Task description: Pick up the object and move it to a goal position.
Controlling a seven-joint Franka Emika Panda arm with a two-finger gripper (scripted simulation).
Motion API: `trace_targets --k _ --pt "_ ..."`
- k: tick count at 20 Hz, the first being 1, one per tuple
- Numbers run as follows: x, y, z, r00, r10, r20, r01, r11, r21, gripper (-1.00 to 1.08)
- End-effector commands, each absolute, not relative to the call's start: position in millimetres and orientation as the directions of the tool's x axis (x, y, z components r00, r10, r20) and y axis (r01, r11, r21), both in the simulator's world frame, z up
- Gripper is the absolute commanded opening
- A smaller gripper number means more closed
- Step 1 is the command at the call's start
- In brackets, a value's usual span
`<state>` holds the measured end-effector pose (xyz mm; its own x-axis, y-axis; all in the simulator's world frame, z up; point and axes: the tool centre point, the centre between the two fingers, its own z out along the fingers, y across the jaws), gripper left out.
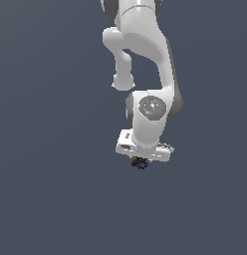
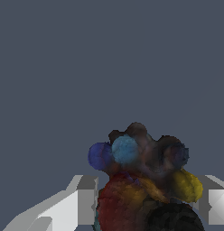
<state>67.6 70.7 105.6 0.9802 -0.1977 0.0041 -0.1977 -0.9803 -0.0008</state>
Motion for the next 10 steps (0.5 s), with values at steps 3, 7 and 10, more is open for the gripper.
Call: trace_targets --k 3,7,10 --pt "69 76 155 0.98 -0.197 0.006 -0.197 -0.98 -0.001 -1.0" --pt "70 81 202 0.98 -0.197 0.005 -0.197 -0.98 -0.001 -1.0" --pt "72 85 237 0.98 -0.197 0.004 -0.197 -0.98 -0.001 -1.0"
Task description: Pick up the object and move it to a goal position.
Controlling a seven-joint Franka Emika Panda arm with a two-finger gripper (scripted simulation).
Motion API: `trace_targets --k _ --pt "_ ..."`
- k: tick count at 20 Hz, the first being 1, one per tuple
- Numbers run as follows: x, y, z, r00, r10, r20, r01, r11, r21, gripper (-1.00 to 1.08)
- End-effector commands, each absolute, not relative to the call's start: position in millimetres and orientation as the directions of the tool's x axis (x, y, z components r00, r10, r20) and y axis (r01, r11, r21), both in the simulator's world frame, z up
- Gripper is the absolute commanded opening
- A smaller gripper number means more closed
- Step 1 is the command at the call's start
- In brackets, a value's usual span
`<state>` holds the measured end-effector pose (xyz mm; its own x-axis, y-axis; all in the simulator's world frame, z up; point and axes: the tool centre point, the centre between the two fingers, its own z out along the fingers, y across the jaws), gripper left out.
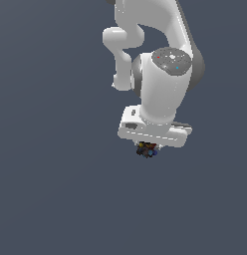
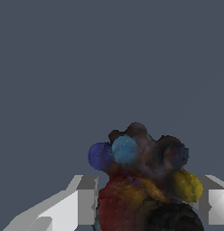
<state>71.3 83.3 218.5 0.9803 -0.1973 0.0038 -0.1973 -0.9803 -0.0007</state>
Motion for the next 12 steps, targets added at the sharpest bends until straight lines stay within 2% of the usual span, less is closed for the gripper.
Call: trace_targets --k 1,12 --pt "72 87 249 0.98 -0.197 0.004 -0.197 -0.98 -0.001 -1.0" --pt "78 100 362 0.98 -0.197 0.002 -0.197 -0.98 0.0 -1.0"
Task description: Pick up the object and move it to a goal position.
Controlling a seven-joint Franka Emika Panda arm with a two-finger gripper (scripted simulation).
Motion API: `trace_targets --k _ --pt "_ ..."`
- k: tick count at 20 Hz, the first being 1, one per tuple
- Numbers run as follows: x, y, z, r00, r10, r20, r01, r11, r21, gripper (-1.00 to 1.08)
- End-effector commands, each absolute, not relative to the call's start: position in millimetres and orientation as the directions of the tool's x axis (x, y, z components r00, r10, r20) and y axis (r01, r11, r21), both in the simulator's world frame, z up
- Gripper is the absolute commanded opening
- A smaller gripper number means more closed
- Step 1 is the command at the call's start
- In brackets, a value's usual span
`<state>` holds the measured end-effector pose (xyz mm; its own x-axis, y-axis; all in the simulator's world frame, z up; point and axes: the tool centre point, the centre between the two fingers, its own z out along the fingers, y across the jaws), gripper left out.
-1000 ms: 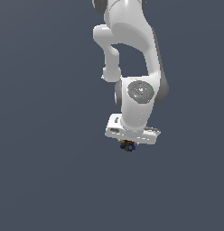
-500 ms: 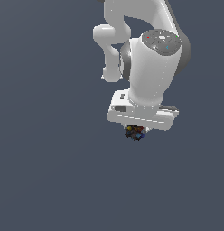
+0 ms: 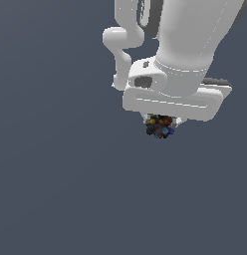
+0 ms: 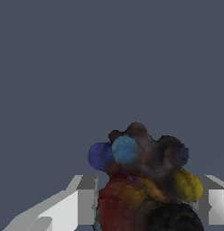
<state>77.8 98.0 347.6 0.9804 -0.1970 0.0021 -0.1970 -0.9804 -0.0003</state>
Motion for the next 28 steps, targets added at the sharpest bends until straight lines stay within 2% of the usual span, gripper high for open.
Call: trace_targets --k 1,13,28 --pt "79 100 370 0.98 -0.197 0.002 -0.197 -0.98 0.0 -1.0" --pt "85 108 436 0.98 -0.197 0.0 -0.197 -0.98 0.0 -1.0" --pt "88 111 454 0.98 -0.197 0.0 -0.197 -0.98 0.0 -1.0"
